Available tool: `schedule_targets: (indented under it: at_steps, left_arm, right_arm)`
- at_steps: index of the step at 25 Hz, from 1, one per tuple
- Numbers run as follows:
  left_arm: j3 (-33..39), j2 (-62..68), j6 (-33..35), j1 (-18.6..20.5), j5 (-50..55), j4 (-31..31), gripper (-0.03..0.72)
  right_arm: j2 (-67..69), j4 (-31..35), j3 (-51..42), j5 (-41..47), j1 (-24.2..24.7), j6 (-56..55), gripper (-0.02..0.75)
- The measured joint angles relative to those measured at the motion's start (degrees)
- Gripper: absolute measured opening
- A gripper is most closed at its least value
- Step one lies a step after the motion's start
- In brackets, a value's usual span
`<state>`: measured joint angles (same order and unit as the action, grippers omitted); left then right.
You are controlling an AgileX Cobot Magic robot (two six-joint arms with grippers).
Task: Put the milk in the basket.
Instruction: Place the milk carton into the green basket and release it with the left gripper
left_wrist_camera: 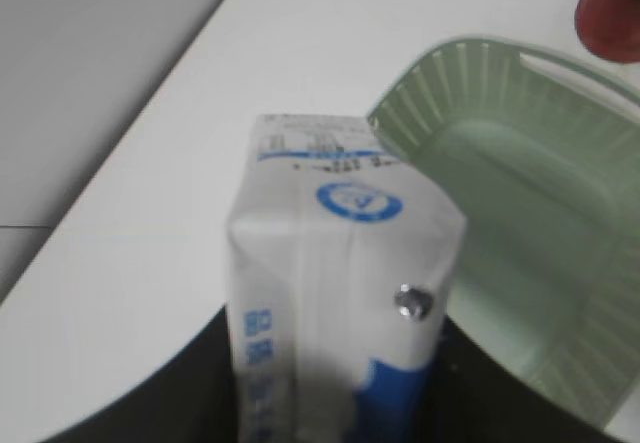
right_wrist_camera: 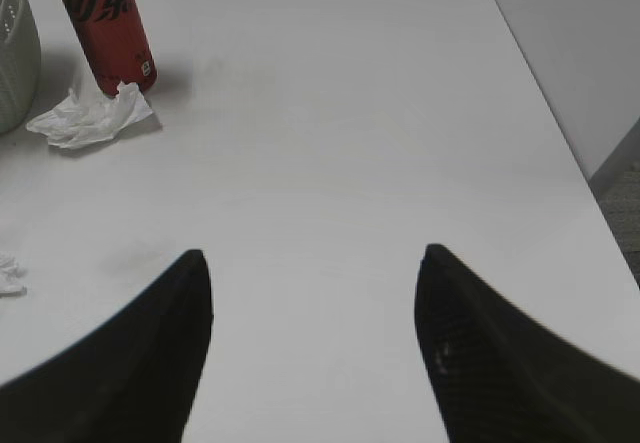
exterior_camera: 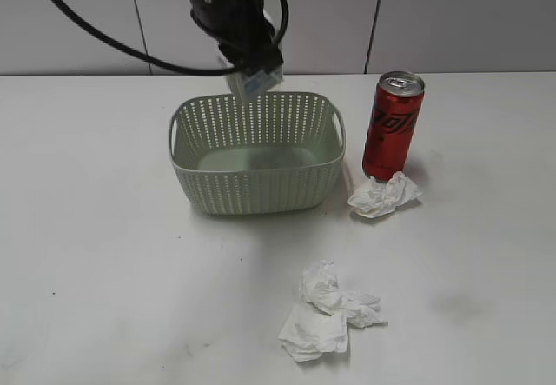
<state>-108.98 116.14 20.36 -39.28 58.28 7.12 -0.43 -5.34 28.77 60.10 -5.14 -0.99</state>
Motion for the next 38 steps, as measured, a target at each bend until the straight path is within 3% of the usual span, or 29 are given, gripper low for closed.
schedule_targets:
  at_steps: [7, 19, 20, 24, 26, 33, 38]
  left_arm:
    - [0.0, 8.1, 0.0, 0.0, -0.3, -4.8, 0.293]
    - [-0.1, 10.4, 0.0, 0.0, -0.8, -10.9, 0.298]
    - [-0.1, 10.4, 0.0, 0.0, -0.8, -11.2, 0.328]
    - [-0.6, 10.2, 0.0, 0.0, -1.0, -12.1, 0.594]
    - [-0.6, 10.0, 0.0, 0.0, -0.6, -12.3, 0.659]
    - [-0.6, 5.7, 0.0, 0.5, 1.9, -14.3, 0.659]
    - [-0.6, -1.0, -0.3, 5.0, 6.3, -15.6, 0.634]
  right_arm:
    - [0.0, 0.0, 0.0, 0.0, 0.0, 0.0, 0.499]
    - [0.0, 0.0, 0.0, 0.0, 0.0, 0.0, 0.499]
    - [0.0, 0.0, 0.0, 0.0, 0.0, 0.0, 0.499]
    - [0.0, 0.0, 0.0, 0.0, 0.0, 0.0, 0.499]
    - [0.0, 0.0, 0.0, 0.0, 0.0, 0.0, 0.499]
    - [0.0, 0.0, 0.0, 0.0, 0.0, 0.0, 0.499]
    - [0.0, 0.0, 0.0, 0.0, 0.0, 0.0, 0.499]
